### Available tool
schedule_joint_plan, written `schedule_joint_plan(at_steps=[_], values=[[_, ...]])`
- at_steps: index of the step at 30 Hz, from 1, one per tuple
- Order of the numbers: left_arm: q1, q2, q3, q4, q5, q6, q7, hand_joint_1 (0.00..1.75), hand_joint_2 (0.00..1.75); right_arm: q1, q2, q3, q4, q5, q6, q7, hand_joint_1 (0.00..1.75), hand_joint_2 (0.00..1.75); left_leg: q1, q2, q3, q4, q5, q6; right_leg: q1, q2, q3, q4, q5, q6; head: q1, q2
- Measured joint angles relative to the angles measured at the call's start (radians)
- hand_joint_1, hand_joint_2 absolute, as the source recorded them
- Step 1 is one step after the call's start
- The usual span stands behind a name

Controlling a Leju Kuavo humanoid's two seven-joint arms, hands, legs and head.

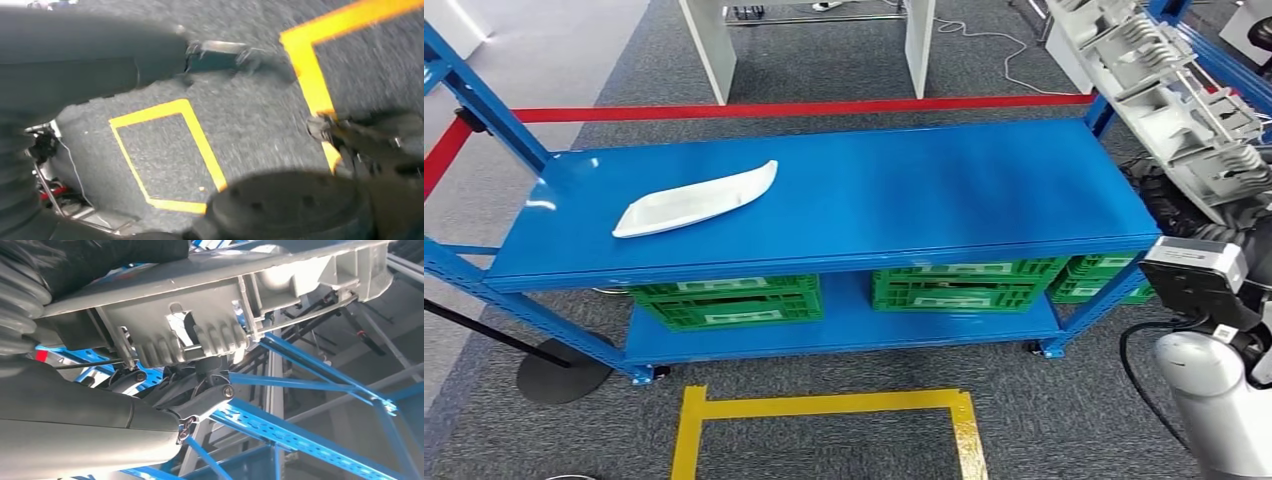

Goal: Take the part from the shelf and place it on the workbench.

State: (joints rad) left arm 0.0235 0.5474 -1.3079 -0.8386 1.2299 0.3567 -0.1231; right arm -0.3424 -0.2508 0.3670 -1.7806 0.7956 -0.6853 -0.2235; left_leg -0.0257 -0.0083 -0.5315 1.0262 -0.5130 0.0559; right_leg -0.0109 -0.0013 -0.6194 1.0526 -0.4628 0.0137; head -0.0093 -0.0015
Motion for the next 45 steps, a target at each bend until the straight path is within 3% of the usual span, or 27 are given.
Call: schedule_joint_plan(at_steps=[2,3,6,8,9,11,13,15,17,19,21,22,24,25,27,29,30,32,34,36,37,38,40,41,42,44,45], values=[[-0.002,0.003,0.000,0.000,0.000,0.000,0.000,0.00,1.75,0.002,-0.002,0.000,-0.001,0.000,-0.001,-0.001,1.75,1.75,0.003,0.003,-0.002,-0.024,0.023,0.002,-0.001,0.000,-0.010,0.001,-0.006,0.009,0.000,0.000],[-0.004,0.003,0.000,0.000,0.000,0.000,0.000,0.00,1.75,0.002,-0.004,0.000,-0.001,0.000,-0.001,-0.003,1.75,1.75,0.007,0.006,-0.006,-0.036,0.035,0.002,0.000,0.000,-0.020,0.021,-0.029,0.013,0.001,0.000],[-0.007,-0.002,-0.001,0.000,0.000,-0.001,0.000,0.00,1.75,0.001,-0.011,0.000,-0.002,0.001,-0.001,-0.010,1.75,1.75,0.012,0.010,-0.035,-0.041,0.062,0.002,-0.002,0.001,-0.072,0.179,-0.145,0.027,0.003,0.000],[-0.007,-0.007,-0.002,0.000,0.001,-0.002,0.000,0.00,1.75,0.003,-0.013,0.000,-0.002,0.002,-0.001,-0.012,1.75,1.75,0.015,0.010,-0.059,-0.034,0.076,-0.004,-0.004,0.001,-0.079,0.252,-0.162,0.036,0.003,0.000],[-0.008,-0.008,-0.003,0.000,0.002,-0.002,0.000,0.00,1.75,0.004,-0.014,0.000,-0.002,0.002,-0.001,-0.012,1.75,1.75,0.018,0.010,-0.072,-0.029,0.082,-0.008,-0.006,0.001,-0.058,0.237,-0.142,0.041,0.003,0.000],[-0.010,-0.010,-0.005,0.000,0.002,-0.003,0.000,0.00,1.75,0.004,-0.018,0.000,-0.003,0.003,-0.001,-0.011,1.75,1.75,0.024,0.010,-0.097,-0.014,0.092,-0.018,-0.012,0.000,0.026,0.121,-0.094,0.053,0.004,0.000],[-0.011,-0.008,-0.007,0.001,0.002,-0.003,0.000,0.00,1.75,0.003,-0.021,-0.001,-0.004,0.003,-0.001,-0.009,1.75,1.75,0.023,0.008,-0.119,0.005,0.101,-0.029,-0.013,0.003,0.097,0.013,-0.090,0.052,0.006,0.000],[-0.011,-0.005,-0.008,0.002,0.003,-0.004,0.000,0.00,1.75,0.002,-0.024,-0.001,-0.005,0.000,-0.001,-0.001,1.75,1.75,0.020,0.005,-0.130,0.012,0.115,-0.038,-0.010,0.004,0.108,-0.011,-0.095,0.035,0.008,0.000],[-0.010,-0.004,-0.011,0.003,0.003,-0.005,0.000,0.00,1.75,0.002,-0.027,-0.001,-0.005,-0.005,-0.001,0.007,1.75,1.75,0.020,0.005,-0.139,0.013,0.121,-0.046,-0.013,0.001,0.087,-0.008,-0.083,0.014,0.008,0.000],[-0.009,-0.004,-0.015,0.004,0.003,-0.005,0.001,0.00,1.75,-0.001,-0.029,-0.002,-0.004,-0.009,-0.001,0.011,1.75,1.75,0.023,0.006,-0.159,0.060,0.060,-0.056,-0.015,-0.001,0.062,-0.009,-0.061,-0.006,0.005,0.000],[-0.011,-0.006,-0.017,0.004,0.003,-0.006,0.002,0.00,1.75,-0.001,-0.031,-0.003,-0.005,-0.011,-0.002,0.012,1.75,1.75,0.026,0.006,-0.186,0.181,-0.044,-0.065,-0.014,-0.002,0.037,-0.009,-0.038,-0.016,0.001,0.000],[-0.012,-0.008,-0.017,0.004,0.003,-0.007,0.002,0.00,1.75,-0.001,-0.032,-0.004,-0.005,-0.011,-0.002,0.013,1.75,1.75,0.027,0.006,-0.193,0.243,-0.077,-0.067,-0.012,-0.002,0.024,-0.008,-0.027,-0.016,0.000,0.000],[-0.014,-0.011,-0.017,0.004,0.003,-0.008,0.003,0.00,1.75,-0.001,-0.034,-0.004,-0.005,-0.012,-0.001,0.013,1.75,1.75,0.028,0.006,-0.172,0.287,-0.078,-0.063,-0.008,-0.002,-0.004,-0.008,-0.006,-0.017,0.000,0.000],[-0.015,-0.012,-0.017,0.004,0.003,-0.008,0.003,0.00,1.75,-0.001,-0.035,-0.004,-0.005,-0.012,-0.001,0.013,1.75,1.75,0.027,0.006,-0.136,0.255,-0.054,-0.057,-0.005,-0.002,-0.016,-0.007,0.004,-0.016,0.000,0.000],[-0.018,-0.010,-0.017,0.005,0.003,-0.008,0.003,0.00,1.75,-0.001,-0.037,-0.005,-0.005,-0.012,-0.002,0.014,1.75,1.75,0.020,0.005,-0.028,0.111,-0.023,-0.035,0.000,-0.002,-0.034,-0.008,0.022,-0.013,0.001,0.000],[-0.021,-0.006,-0.017,0.006,0.003,-0.008,0.003,0.00,1.75,-0.002,-0.038,-0.006,-0.005,-0.012,-0.002,0.014,1.75,1.75,0.012,0.005,0.048,-0.008,-0.029,-0.022,-0.002,-0.003,-0.041,-0.011,0.040,-0.003,0.001,0.000],[-0.022,-0.004,-0.017,0.007,0.003,-0.008,0.003,0.00,1.75,-0.003,-0.039,-0.007,-0.006,-0.012,-0.002,0.014,1.75,1.75,0.008,0.005,0.058,-0.032,-0.034,-0.019,-0.005,-0.004,-0.042,-0.015,0.050,0.004,0.000,0.000],[-0.024,-0.004,-0.017,0.008,0.003,-0.010,0.003,0.00,1.75,-0.003,-0.041,-0.008,-0.006,-0.014,-0.002,0.014,1.75,1.75,0.006,0.007,0.049,-0.050,-0.011,-0.018,-0.009,-0.004,-0.045,-0.025,0.065,0.016,-0.002,0.000],[-0.028,-0.004,-0.018,0.009,0.003,-0.013,0.003,0.00,1.75,-0.004,-0.045,-0.010,-0.006,-0.011,-0.002,0.013,1.75,1.75,0.010,0.012,0.030,-0.066,0.020,-0.013,-0.007,-0.002,-0.065,0.004,0.017,0.023,-0.001,0.000],[-0.030,-0.009,-0.018,0.012,0.003,-0.019,0.003,0.00,1.75,-0.005,-0.048,-0.015,-0.005,0.000,-0.002,0.007,1.75,1.75,0.013,0.014,-0.001,-0.068,0.046,-0.008,-0.007,0.000,-0.094,0.109,-0.086,0.028,0.001,0.000],[-0.030,-0.012,-0.018,0.013,0.003,-0.021,0.003,0.00,1.75,-0.004,-0.048,-0.018,-0.005,0.006,-0.002,0.004,1.75,1.75,0.013,0.015,-0.018,-0.065,0.057,-0.008,-0.007,0.000,-0.103,0.174,-0.123,0.031,0.002,0.000],[-0.030,-0.015,-0.018,0.015,0.003,-0.023,0.003,0.00,1.75,-0.003,-0.048,-0.021,-0.005,0.009,-0.002,0.003,1.75,1.75,0.013,0.015,-0.035,-0.060,0.068,-0.008,-0.007,0.000,-0.105,0.225,-0.135,0.034,0.002,0.000],[-0.030,-0.020,-0.018,0.017,0.003,-0.025,0.003,0.00,1.75,-0.003,-0.048,-0.025,-0.004,0.010,-0.002,0.002,1.75,1.75,0.013,0.016,-0.070,-0.048,0.088,-0.012,-0.007,-0.001,-0.070,0.243,-0.096,0.036,0.002,0.000],[-0.030,-0.022,-0.018,0.018,0.003,-0.025,0.003,0.00,1.75,-0.003,-0.048,-0.026,-0.004,0.010,-0.002,0.002,1.75,1.75,0.013,0.016,-0.087,-0.040,0.096,-0.014,-0.008,-0.001,-0.027,0.201,-0.068,0.037,0.002,0.000],[-0.029,-0.023,-0.018,0.019,0.003,-0.025,0.003,0.00,1.75,-0.003,-0.048,-0.026,-0.004,0.009,-0.002,0.002,1.75,1.75,0.012,0.015,-0.102,-0.030,0.103,-0.018,-0.008,-0.001,0.029,0.133,-0.061,0.037,0.002,0.000],[-0.029,-0.023,-0.018,0.020,0.003,-0.024,0.003,0.00,1.75,-0.004,-0.048,-0.028,-0.004,0.006,-0.002,0.001,1.75,1.75,0.010,0.014,-0.125,-0.013,0.117,-0.027,-0.007,0.000,0.122,0.000,-0.087,0.031,0.000,0.000],[-0.028,-0.023,-0.018,0.021,0.003,-0.024,0.003,0.00,1.75,-0.004,-0.048,-0.029,-0.003,0.004,-0.002,0.001,1.75,1.75,0.008,0.013,-0.131,-0.009,0.125,-0.031,-0.005,0.001,0.140,-0.035,-0.104,0.026,0.000,0.000]])
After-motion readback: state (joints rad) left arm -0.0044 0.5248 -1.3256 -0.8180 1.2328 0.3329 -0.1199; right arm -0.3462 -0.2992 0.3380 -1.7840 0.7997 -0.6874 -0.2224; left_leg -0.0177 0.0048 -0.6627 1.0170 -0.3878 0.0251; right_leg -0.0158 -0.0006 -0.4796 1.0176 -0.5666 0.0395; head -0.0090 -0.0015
